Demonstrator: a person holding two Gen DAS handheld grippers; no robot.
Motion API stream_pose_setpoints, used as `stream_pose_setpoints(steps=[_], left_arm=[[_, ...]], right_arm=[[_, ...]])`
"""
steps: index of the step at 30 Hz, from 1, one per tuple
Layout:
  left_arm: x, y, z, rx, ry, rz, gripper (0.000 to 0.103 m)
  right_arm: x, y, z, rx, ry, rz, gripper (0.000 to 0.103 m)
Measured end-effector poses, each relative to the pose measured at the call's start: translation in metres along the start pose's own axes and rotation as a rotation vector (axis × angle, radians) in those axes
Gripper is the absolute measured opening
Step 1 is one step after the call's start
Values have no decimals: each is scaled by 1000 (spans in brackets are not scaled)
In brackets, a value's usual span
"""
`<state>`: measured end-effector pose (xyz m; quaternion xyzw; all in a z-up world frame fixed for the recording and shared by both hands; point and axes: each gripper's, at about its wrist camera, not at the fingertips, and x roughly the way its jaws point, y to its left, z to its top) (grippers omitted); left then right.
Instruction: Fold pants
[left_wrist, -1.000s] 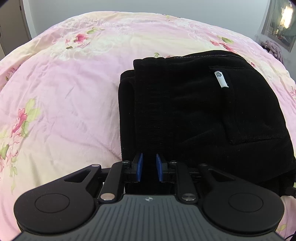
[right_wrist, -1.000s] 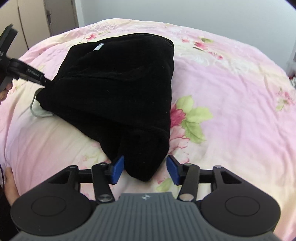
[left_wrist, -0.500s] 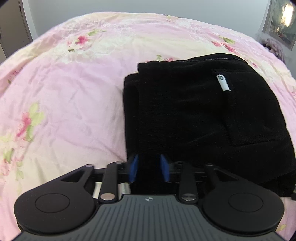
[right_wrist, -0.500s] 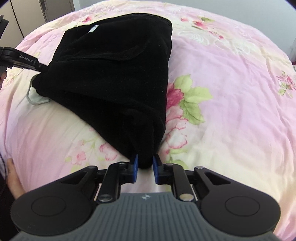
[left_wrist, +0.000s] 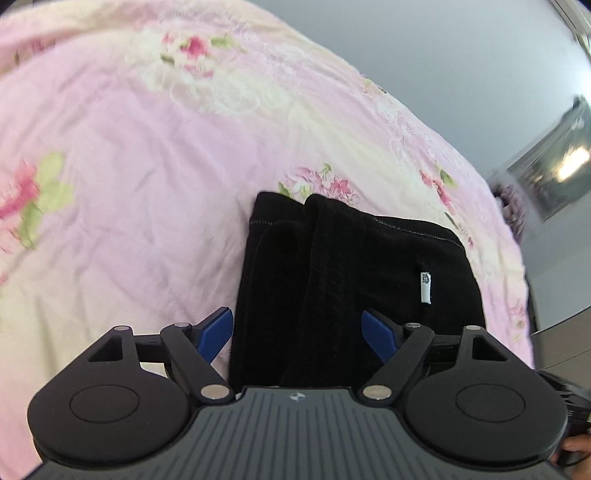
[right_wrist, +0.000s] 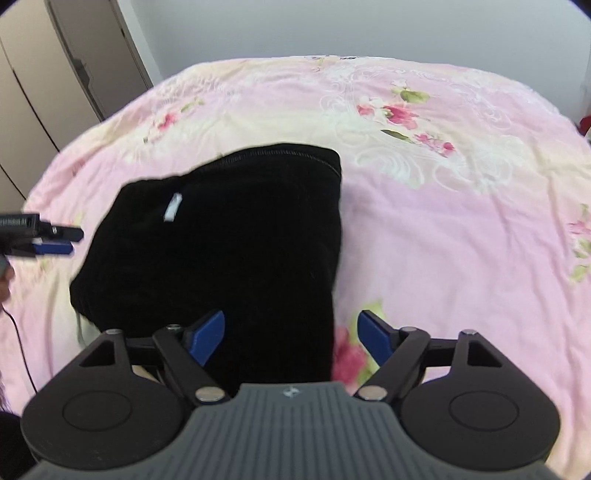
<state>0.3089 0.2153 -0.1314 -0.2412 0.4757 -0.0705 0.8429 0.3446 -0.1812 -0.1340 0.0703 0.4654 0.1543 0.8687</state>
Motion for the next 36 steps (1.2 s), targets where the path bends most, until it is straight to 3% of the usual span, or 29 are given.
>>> stream_pose_setpoints(steps=[5, 8, 13, 18, 19, 24, 27, 32, 36], left_arm=[[32, 23, -2, -78, 13, -47, 95], [47, 35, -4, -110, 31, -113, 99], [70, 43, -2, -116, 50, -171, 102], [81, 40, -2, -124, 38, -195, 94], [80, 39, -1, -128, 37, -195, 89], [64, 24, 3, -97, 23, -162, 67], [48, 19, 11, -115, 15, -180, 53], [6, 7, 20, -49, -3, -159, 52], [-32, 11, 26, -2, -15, -130, 52]], right_arm=[[43, -30, 14, 181, 45, 93, 83], [67, -48, 17, 259, 81, 132, 83], [100, -65, 10, 370, 94, 254, 75], [125, -82, -4, 497, 97, 364, 76], [125, -81, -5, 504, 87, 366, 76], [98, -59, -1, 455, 45, 339, 50], [75, -40, 8, 430, 12, 356, 44], [35, 9, 23, 356, 3, 392, 43], [18, 32, 18, 384, 12, 441, 42]])
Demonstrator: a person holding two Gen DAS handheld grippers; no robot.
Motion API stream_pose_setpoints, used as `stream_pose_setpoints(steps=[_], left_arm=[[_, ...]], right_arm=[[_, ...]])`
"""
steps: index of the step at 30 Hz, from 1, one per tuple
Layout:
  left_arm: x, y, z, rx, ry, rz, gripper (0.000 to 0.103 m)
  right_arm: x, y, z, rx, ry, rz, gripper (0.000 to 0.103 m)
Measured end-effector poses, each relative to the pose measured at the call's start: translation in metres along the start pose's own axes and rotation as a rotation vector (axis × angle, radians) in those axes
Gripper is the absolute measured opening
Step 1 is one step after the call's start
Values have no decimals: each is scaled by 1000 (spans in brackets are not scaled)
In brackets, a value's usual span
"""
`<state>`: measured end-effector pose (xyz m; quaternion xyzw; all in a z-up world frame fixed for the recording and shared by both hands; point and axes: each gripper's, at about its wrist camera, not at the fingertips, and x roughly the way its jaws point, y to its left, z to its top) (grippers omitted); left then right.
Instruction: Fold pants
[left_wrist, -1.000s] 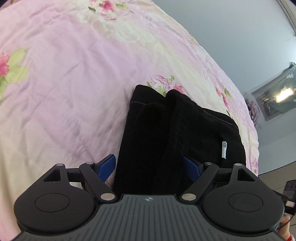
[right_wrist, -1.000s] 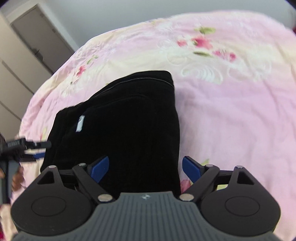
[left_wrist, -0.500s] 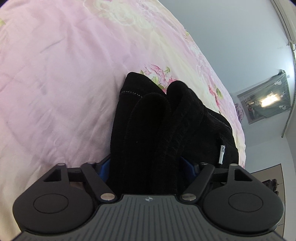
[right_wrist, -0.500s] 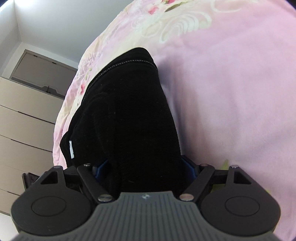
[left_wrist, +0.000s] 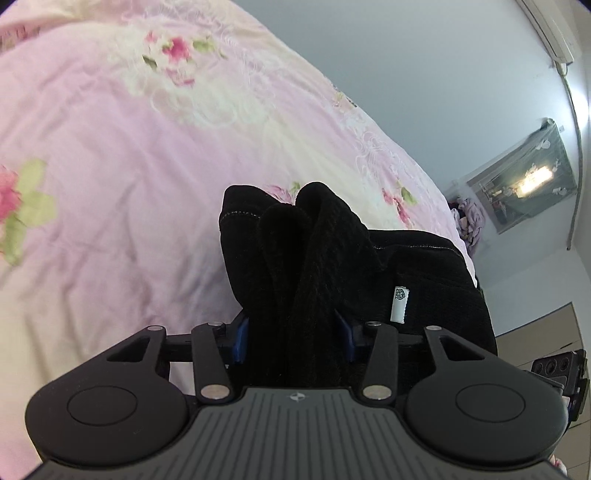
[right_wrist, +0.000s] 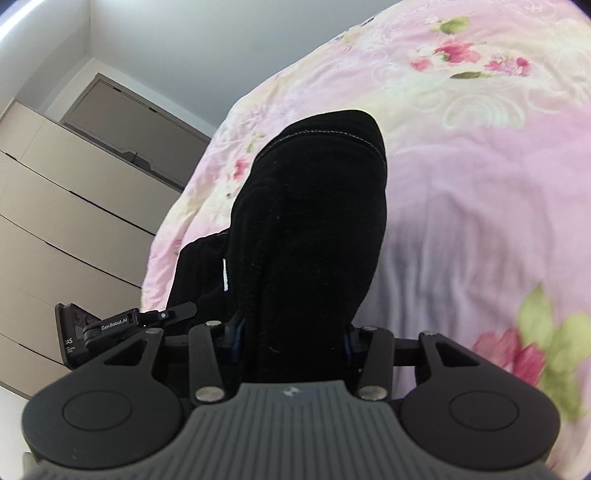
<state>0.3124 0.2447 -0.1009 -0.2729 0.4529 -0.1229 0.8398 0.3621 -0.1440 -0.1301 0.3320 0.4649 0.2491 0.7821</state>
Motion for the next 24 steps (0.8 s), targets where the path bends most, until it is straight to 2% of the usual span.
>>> stream_pose_setpoints(steps=[6, 12, 16, 19, 21, 24], left_arm=[[-36, 22, 7, 42, 7, 70, 52], [-30, 65, -7, 24, 50, 111, 52], [-11, 86, -16, 40, 99, 141, 53], [-3, 94, -16, 51, 131, 138, 57], [0, 93, -19, 80, 139, 152, 60], [0, 96, -20, 60, 134, 158, 65]], right_arm=[[29, 22, -37, 74, 7, 62, 42], [65, 19, -63, 63, 43, 71, 42], [84, 15, -65, -1, 60, 9, 42], [95, 2, -64, 29, 95, -51, 43], [98, -5, -65, 40, 106, -81, 45], [103, 1, -67, -3, 102, -124, 49]])
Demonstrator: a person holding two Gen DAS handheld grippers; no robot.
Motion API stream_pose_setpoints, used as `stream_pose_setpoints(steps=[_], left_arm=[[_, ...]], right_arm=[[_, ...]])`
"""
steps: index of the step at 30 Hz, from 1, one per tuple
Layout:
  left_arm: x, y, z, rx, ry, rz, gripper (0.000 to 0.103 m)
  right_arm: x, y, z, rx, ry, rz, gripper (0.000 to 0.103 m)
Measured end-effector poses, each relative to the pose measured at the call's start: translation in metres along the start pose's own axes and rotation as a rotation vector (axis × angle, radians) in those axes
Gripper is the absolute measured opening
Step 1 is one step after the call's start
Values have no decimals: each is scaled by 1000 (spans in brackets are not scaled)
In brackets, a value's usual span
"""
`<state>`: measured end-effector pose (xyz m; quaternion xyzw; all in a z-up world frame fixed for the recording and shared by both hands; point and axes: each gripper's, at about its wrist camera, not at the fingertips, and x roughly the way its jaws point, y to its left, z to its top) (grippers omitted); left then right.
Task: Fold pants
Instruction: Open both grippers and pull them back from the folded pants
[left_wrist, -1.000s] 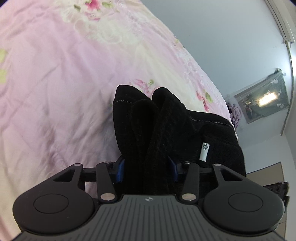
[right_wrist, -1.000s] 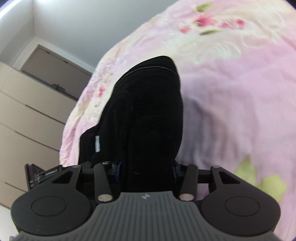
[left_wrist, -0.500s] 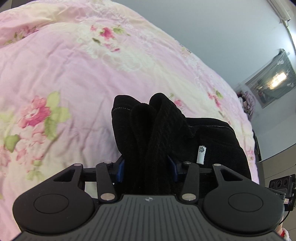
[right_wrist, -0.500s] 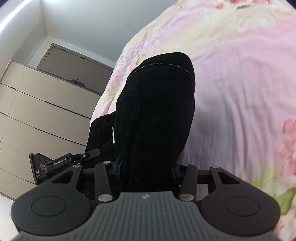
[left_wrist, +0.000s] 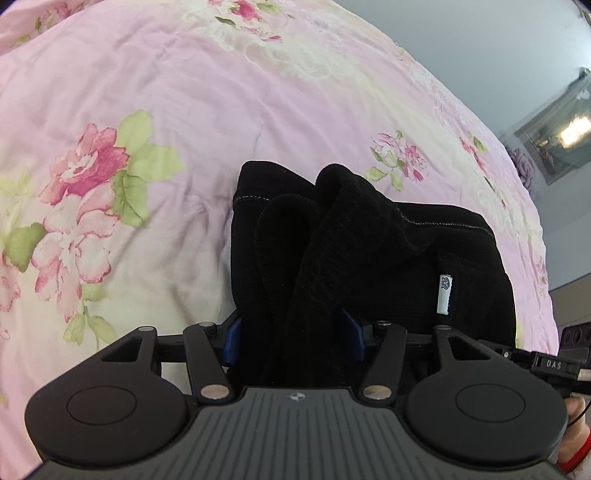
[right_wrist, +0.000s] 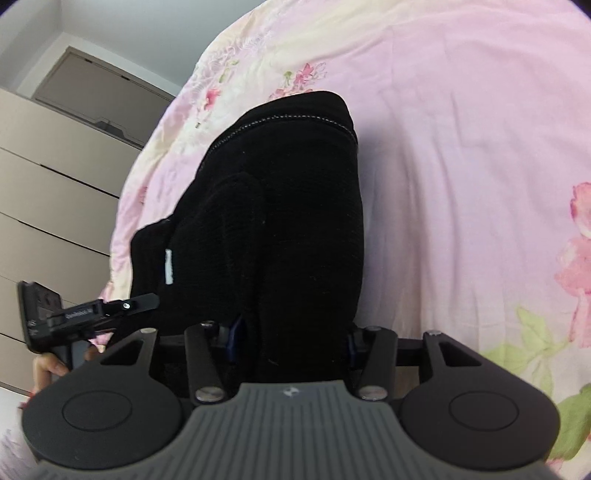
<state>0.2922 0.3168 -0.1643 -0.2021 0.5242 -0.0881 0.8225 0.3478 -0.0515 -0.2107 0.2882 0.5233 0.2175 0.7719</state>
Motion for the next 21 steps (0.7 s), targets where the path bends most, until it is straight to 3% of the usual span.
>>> stream_pose_setpoints(steps=[2, 5, 8, 10, 12, 21], left_arm=[[-5, -1, -1, 1, -11, 16, 71], [-18, -13, -1, 23, -22, 61, 72], [-38, -36, -2, 87, -56, 133, 70], [-58, -52, -3, 149, -95, 145, 69], [-77, -68, -4, 182, -123, 166, 69], [-158, -163, -39, 457, -232, 309, 69]], right_arm=[[2, 7, 1, -58, 2, -37, 54], [-4, 21, 3, -142, 23, -96, 62], [-11, 38, 5, -223, 29, -174, 63], [-28, 49, 2, -297, 1, -219, 63], [-45, 68, -3, -389, -60, -260, 70], [-135, 135, -51, -615, -213, -230, 81]])
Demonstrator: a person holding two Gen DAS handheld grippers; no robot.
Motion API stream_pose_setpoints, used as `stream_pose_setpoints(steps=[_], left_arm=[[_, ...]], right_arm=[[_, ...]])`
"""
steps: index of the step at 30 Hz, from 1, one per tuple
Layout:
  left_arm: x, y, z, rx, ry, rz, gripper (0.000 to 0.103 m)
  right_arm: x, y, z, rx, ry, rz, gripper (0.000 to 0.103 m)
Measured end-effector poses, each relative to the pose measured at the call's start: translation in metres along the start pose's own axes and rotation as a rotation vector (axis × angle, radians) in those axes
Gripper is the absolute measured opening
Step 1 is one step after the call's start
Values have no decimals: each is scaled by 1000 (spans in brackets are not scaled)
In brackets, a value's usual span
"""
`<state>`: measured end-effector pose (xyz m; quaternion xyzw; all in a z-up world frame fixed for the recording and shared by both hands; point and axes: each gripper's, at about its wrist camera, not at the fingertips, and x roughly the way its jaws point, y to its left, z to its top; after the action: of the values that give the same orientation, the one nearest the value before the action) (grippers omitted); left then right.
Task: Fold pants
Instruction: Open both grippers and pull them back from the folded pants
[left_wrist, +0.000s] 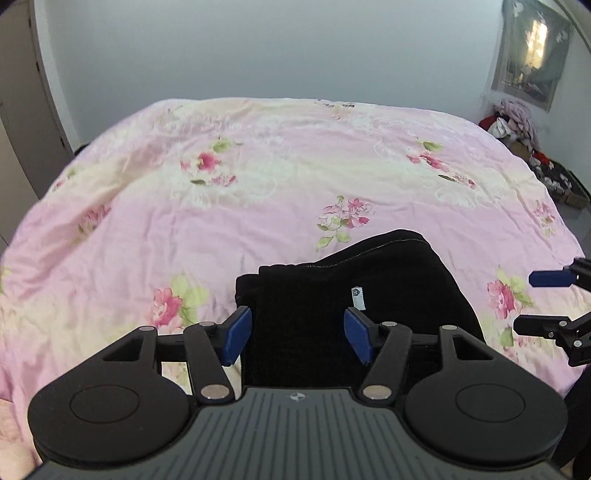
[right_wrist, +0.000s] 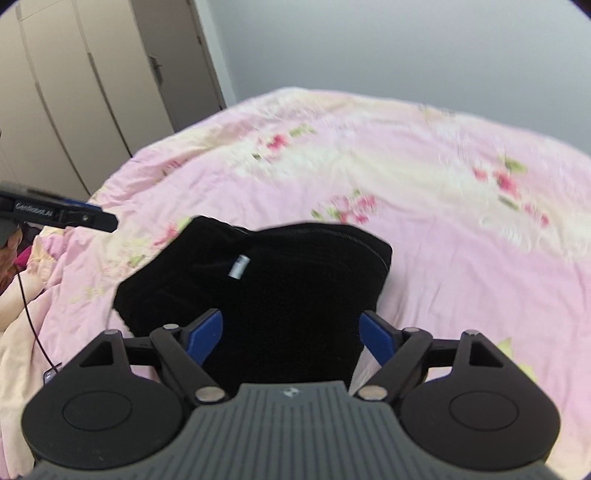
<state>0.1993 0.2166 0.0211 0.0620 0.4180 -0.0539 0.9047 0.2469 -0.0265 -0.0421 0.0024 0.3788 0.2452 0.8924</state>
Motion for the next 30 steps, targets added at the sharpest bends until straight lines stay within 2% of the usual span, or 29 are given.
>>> stream_pose_setpoints(steps=[4, 8, 9, 12, 17, 20, 22, 24, 27, 30], left_arm=[[-45, -30, 1, 103, -37, 48, 69], [-79, -62, -13, 162, -80, 95, 69], [-85, -69, -18, 169, -94, 102, 69], [-93, -86, -36, 153, -105, 104, 69], [-95, -110, -69, 122, -155, 141, 69], [-94, -121, -87, 53, -170, 108, 70], [-89, -130, -97, 10, -176, 91, 74], [-78, -140, -106, -4, -182, 131, 77], [-56, -152, -118, -13, -163, 164, 77], [-36, -156, -127, -19, -115, 143, 77]], right_arm=[[-43, 21, -6, -19, -61, 26, 82], [-82, 39, -23, -20, -117, 30, 89], [-90, 43, -29, -24, -136, 24, 95], [-117, 59, -52, -66, -207, 21, 97], [-142, 76, -86, -92, -275, -22, 98], [-143, 77, -105, -78, -290, -43, 98], [-138, 74, -115, -54, -283, -58, 98], [-132, 68, -124, -38, -263, -68, 98], [-124, 60, -131, -21, -225, -58, 98], [-116, 55, -135, -5, -214, -81, 98]])
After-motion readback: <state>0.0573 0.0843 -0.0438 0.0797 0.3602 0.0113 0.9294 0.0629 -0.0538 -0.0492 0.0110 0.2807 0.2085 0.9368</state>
